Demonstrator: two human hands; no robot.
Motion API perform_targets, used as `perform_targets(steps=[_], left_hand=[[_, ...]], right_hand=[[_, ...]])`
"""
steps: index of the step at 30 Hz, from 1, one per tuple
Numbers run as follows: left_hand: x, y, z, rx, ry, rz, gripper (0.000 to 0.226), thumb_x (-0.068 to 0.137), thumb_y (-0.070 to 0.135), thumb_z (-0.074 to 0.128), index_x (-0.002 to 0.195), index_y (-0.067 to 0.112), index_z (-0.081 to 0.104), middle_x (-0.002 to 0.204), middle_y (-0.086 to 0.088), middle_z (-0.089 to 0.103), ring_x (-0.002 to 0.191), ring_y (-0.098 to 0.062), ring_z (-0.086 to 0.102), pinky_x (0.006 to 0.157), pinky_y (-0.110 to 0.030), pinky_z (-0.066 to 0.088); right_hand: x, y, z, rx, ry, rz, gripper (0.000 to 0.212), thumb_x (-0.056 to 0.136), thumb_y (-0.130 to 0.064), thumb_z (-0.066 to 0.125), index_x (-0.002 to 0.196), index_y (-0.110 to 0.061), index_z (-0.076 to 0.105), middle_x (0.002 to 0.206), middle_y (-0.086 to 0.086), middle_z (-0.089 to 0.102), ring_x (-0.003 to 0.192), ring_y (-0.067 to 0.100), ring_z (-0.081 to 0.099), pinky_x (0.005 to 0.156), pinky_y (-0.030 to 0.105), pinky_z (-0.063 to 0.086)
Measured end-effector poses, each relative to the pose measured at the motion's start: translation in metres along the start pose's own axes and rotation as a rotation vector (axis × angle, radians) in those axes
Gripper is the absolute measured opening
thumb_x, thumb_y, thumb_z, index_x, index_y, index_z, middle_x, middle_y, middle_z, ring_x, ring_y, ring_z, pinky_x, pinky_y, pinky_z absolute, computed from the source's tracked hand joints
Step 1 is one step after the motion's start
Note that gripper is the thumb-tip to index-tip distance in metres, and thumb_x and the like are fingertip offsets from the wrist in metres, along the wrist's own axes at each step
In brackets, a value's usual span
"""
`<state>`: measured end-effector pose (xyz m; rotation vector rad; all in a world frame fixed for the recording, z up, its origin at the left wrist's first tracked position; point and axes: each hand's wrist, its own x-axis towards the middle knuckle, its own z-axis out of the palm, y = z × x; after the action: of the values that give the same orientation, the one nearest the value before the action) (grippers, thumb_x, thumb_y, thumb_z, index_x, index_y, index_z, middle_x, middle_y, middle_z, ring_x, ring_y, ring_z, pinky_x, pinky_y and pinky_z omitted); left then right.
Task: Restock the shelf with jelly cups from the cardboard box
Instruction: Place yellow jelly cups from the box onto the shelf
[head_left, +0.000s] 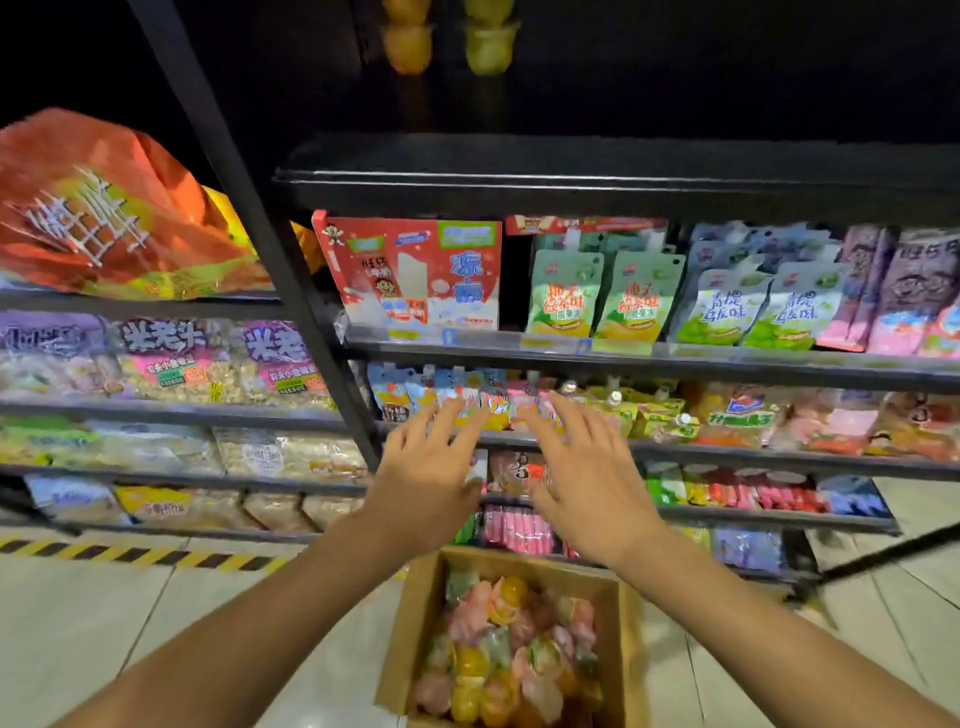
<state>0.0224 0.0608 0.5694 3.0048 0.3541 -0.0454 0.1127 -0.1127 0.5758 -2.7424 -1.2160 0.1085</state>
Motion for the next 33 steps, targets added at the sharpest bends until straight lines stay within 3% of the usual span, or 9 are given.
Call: perform_targets(steps=[6,11,13,19,22,26,28,30,33], left_hand=[[-0.006,0.000,0.114,-0.025,-0.264,-0.001,0.080,0.096,0.042,0.051,0.158,0.030,0.002,0.165,-0.003,0.006,0.150,-0.031,0.010,0.116,-0.050,0.022],[-0.009,-0.008,0.230,-0.069,-0.469,-0.084,0.073,0.096,0.043,0.052,0.155,0.025,0.012,0.163,-0.009,0.013,0.149,-0.037,0.012,0.115,-0.055,0.023],[-0.012,-0.008,0.273,-0.083,-0.538,-0.115,0.069,0.096,0.045,0.049,0.154,0.023,0.019,0.161,-0.010,0.019,0.145,-0.038,0.020,0.112,-0.054,0.029],[-0.017,-0.020,0.419,-0.235,-0.643,-0.224,0.070,0.092,0.034,0.058,0.153,0.028,0.023,0.152,-0.005,0.033,0.135,-0.032,0.032,0.107,-0.049,0.033],[-0.025,-0.033,0.494,-0.235,-0.675,-0.269,0.068,0.092,0.028,0.059,0.152,0.027,0.026,0.148,-0.007,0.036,0.132,-0.033,0.036,0.103,-0.048,0.037],[-0.048,-0.041,0.593,-0.235,-0.788,-0.301,0.065,0.091,0.039,0.057,0.148,0.022,0.030,0.142,-0.013,0.041,0.126,-0.037,0.043,0.100,-0.050,0.044],[-0.064,-0.043,0.639,-0.238,-0.837,-0.317,0.063,0.083,0.053,0.043,0.137,0.021,0.040,0.129,-0.012,0.052,0.114,-0.034,0.053,0.094,-0.051,0.049],[-0.076,-0.042,0.671,-0.259,-0.840,-0.357,0.050,0.084,0.052,0.046,0.123,0.021,0.048,0.117,-0.009,0.057,0.107,-0.031,0.058,0.093,-0.052,0.049],[-0.087,-0.039,0.703,-0.260,-0.857,-0.388,0.047,0.095,0.043,0.056,0.131,0.016,0.045,0.130,-0.010,0.051,0.119,-0.033,0.054,0.101,-0.051,0.039]], right_hand=[[-0.020,0.017,0.112,0.054,-0.123,0.119,0.078,0.090,-0.043,0.062,0.156,-0.027,0.023,0.161,0.014,0.024,0.145,0.037,0.028,0.117,0.052,0.029],[-0.044,0.041,0.224,0.128,-0.337,0.258,0.074,0.097,-0.043,0.053,0.158,-0.027,0.014,0.166,0.011,0.008,0.148,0.037,0.019,0.118,0.051,0.026],[-0.053,0.045,0.271,0.157,-0.391,0.305,0.074,0.095,-0.045,0.055,0.156,-0.027,0.018,0.162,0.011,0.017,0.144,0.037,0.025,0.119,0.051,0.025],[-0.071,0.049,0.424,0.302,-0.498,0.424,0.081,0.091,-0.049,0.051,0.158,-0.029,0.011,0.160,0.013,0.019,0.143,0.041,0.025,0.114,0.057,0.032],[-0.082,0.059,0.504,0.326,-0.541,0.449,0.091,0.087,-0.042,0.065,0.158,-0.026,0.011,0.155,0.017,0.028,0.139,0.045,0.032,0.108,0.056,0.040],[-0.102,0.065,0.602,0.453,-0.630,0.575,0.083,0.087,-0.033,0.071,0.154,-0.024,0.023,0.153,0.016,0.031,0.137,0.042,0.034,0.101,0.049,0.044],[-0.113,0.061,0.640,0.497,-0.669,0.633,0.081,0.085,-0.030,0.073,0.152,-0.023,0.028,0.150,0.014,0.032,0.136,0.039,0.034,0.100,0.045,0.044],[-0.124,0.054,0.673,0.564,-0.673,0.664,0.079,0.082,-0.027,0.074,0.149,-0.023,0.034,0.144,0.012,0.036,0.132,0.035,0.039,0.101,0.042,0.046],[-0.133,0.045,0.713,0.636,-0.638,0.686,0.075,0.076,-0.040,0.077,0.142,-0.031,0.042,0.135,0.008,0.044,0.124,0.032,0.048,0.101,0.044,0.047]])
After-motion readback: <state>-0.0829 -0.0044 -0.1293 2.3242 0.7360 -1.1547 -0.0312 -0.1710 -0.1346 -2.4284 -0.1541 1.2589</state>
